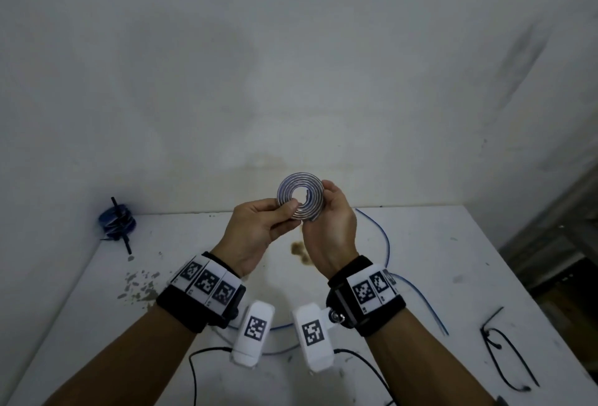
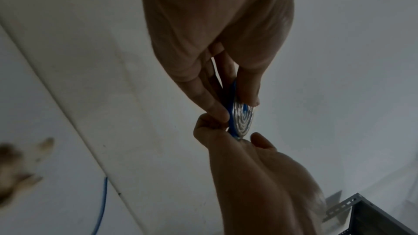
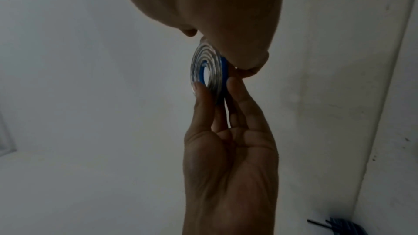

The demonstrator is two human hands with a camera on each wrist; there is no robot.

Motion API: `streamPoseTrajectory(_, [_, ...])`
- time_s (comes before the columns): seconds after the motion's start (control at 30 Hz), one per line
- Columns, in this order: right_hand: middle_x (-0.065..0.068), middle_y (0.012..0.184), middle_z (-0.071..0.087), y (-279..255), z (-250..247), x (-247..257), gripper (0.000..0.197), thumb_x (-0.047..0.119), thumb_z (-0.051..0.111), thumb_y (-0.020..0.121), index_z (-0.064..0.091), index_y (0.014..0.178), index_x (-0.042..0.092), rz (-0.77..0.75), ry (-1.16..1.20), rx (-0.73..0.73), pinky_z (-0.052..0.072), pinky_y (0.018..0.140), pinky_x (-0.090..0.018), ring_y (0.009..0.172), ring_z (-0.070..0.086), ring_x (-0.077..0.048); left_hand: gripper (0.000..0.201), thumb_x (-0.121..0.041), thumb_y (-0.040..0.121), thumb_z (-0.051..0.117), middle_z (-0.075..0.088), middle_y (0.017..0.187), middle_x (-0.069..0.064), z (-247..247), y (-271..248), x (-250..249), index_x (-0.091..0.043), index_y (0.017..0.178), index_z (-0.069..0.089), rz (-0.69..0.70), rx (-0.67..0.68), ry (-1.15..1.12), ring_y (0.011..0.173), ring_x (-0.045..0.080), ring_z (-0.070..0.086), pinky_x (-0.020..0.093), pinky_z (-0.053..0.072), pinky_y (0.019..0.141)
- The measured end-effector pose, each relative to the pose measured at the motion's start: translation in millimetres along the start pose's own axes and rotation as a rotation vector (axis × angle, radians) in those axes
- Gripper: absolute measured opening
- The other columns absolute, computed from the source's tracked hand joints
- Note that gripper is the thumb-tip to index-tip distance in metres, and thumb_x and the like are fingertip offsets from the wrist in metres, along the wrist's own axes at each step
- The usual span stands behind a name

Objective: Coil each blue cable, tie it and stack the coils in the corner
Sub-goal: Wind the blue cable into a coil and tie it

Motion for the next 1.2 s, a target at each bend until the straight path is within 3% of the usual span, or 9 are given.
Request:
streamPoseTrajectory(0.2, [-0.007,0.093,0.069,-0.9,3.4,6.7,0.020,0.002,0.047,0.100,0.065,0.100,0.010,-0.132,-0.099,-0.044,0.054,0.073,-0.024,0.082,0.065,-0.015,0.029,-0.014,0.072,0.074,0.073,0.097,0.019,3.2,2.7,0.0,0.007,0.092,0.072,0.036,-0.027,-0.075,0.092,0.023,0.071,0.029,0.058,0.087])
streamPoseTrajectory(0.37, [-0.015,0.104,0.074,-8.1,-10.6,3.5,0.012,0.005,0.068,0.089,0.071,0.102,0.005,-0.196,-0.067,-0.106,0.056,0.093,-0.031,0.099,0.071,-0.021,0.035,-0.013,0.075,0.072,0.072,0.104,0.021,5.2,5.2,1.7,0.009,0.101,0.070,0.042,-0.013,-0.115,0.096,0.021,0.070,0.029,0.056,0.091])
streamPoseTrajectory(0.67, [-0.013,0.114,0.072,-23.0,-36.1,-13.3,0.028,0.005,0.065,0.093,0.066,0.120,0.009,-0.215,-0.129,-0.161,0.052,0.099,-0.037,0.109,0.068,-0.025,0.028,-0.013,0.074,0.071,0.073,0.105,0.016,8.1,1.7,35.1,0.001,0.098,0.074,-0.026,0.042,-0.113,0.102,0.020,0.069,0.027,0.054,0.094])
streamPoseTrajectory(0.8, [-0.002,0.096,0.077,-29.5,-52.1,-16.5,0.030,0.005,0.062,0.094,0.065,0.122,0.016,-0.231,-0.184,-0.178,0.057,0.079,-0.028,0.089,0.072,-0.014,0.024,-0.010,0.081,0.068,0.074,0.085,0.002,11.3,-5.2,56.0,0.001,0.102,0.072,-0.076,0.106,0.011,0.074,0.006,0.063,0.018,0.049,0.070])
streamPoseTrajectory(0.9, [-0.007,0.087,0.076,-32.4,-64.7,-13.0,0.027,-0.001,0.063,0.092,0.068,0.110,0.019,-0.248,-0.241,-0.184,0.058,0.076,-0.029,0.084,0.071,-0.017,0.031,-0.016,0.075,0.076,0.072,0.084,0.008,4.3,-5.4,65.9,0.002,0.100,0.074,-0.096,0.125,0.168,0.069,0.012,0.056,0.025,0.042,0.064])
streamPoseTrajectory(1.0, [-0.002,0.088,0.077,-37.1,-78.6,-1.7,0.028,-0.003,0.067,0.089,0.070,0.108,0.017,-0.310,-0.456,-0.163,0.057,0.081,-0.026,0.085,0.071,-0.017,0.020,-0.021,0.081,0.077,0.074,0.084,0.011,-1.1,-2.6,62.3,-0.011,0.098,0.076,0.025,0.136,0.464,0.072,0.013,0.060,0.033,0.046,0.068])
streamPoseTrajectory(1.07, [-0.001,0.093,0.077,-40.9,-85.6,7.4,0.029,-0.004,0.070,0.086,0.071,0.110,0.012,-0.331,-0.648,-0.106,0.057,0.081,-0.023,0.086,0.072,-0.014,0.033,-0.025,0.088,0.069,0.072,0.089,0.013,1.5,0.5,53.9,-0.015,0.119,0.065,0.138,0.155,0.505,0.078,0.011,0.066,0.027,0.052,0.074])
streamPoseTrajectory(1.13, [-0.007,0.095,0.076,-44.7,-91.7,16.0,0.030,-0.006,0.071,0.084,0.070,0.112,0.006,-0.310,-0.786,-0.057,0.057,0.079,-0.024,0.082,0.072,-0.017,0.037,-0.020,0.094,0.063,0.071,0.093,0.006,11.5,2.3,50.2,-0.021,0.131,0.054,0.239,0.268,0.554,0.081,0.007,0.069,0.022,0.054,0.077])
streamPoseTrajectory(1.2, [-0.012,0.094,0.075,-46.6,-99.0,26.4,0.027,-0.007,0.071,0.083,0.071,0.109,0.000,-0.291,-0.852,-0.049,0.058,0.075,-0.027,0.075,0.072,-0.019,0.031,-0.018,0.095,0.063,0.071,0.102,0.000,24.2,-0.4,59.8,-0.022,0.126,0.060,0.334,0.395,0.687,0.086,0.009,0.070,0.031,0.057,0.080])
Point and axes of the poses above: each hand's wrist, its own y-axis towards the middle knuckle, its own z-axis out of the palm, x = y × z, the point moved 6 cm from there along y, towards the middle knuckle
